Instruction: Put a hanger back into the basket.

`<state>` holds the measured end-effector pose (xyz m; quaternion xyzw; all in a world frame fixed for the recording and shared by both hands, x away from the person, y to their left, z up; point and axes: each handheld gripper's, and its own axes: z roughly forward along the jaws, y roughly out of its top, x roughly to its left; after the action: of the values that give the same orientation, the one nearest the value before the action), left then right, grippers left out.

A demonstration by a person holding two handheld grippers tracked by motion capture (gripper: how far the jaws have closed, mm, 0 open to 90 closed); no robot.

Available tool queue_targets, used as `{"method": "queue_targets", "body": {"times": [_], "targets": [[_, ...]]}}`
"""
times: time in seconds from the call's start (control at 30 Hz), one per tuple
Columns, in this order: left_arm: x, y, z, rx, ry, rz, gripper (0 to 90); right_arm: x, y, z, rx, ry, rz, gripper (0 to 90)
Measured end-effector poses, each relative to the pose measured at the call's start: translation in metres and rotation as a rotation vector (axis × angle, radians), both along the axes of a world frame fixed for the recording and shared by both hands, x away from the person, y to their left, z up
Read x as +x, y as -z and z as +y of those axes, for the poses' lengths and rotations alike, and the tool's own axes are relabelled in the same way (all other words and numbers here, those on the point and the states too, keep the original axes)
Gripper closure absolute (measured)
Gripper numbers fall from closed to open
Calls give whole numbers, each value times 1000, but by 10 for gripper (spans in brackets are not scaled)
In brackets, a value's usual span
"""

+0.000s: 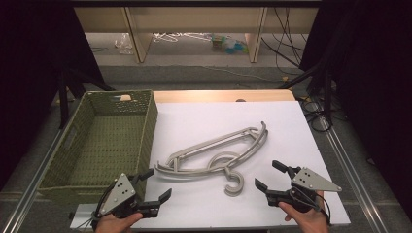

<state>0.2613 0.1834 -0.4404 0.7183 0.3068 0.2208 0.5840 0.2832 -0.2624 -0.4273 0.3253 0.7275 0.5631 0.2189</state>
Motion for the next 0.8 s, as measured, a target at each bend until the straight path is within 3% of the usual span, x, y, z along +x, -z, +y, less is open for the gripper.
{"method": "queue_targets", "body": {"times": [0.2,0.23,0.4,0.53,0.63,0.8], "targets": [[0,2,-3,-8,1,9,158,0,-1,1,-11,-1,3,168],[0,1,-2,17,6,2,158,1,-1,1,-10,-3,0,168],[1,2,-2,28,-2,6,159,4,-2,2,-28,-18,6,171],[1,2,-2,34,-11,17,159,13,-3,2,-63,-32,-15,179],[1,3,-4,29,-15,26,159,18,-3,2,-89,-45,-7,185],[1,3,-4,43,-6,23,159,28,-5,10,-166,-123,7,219]]}}
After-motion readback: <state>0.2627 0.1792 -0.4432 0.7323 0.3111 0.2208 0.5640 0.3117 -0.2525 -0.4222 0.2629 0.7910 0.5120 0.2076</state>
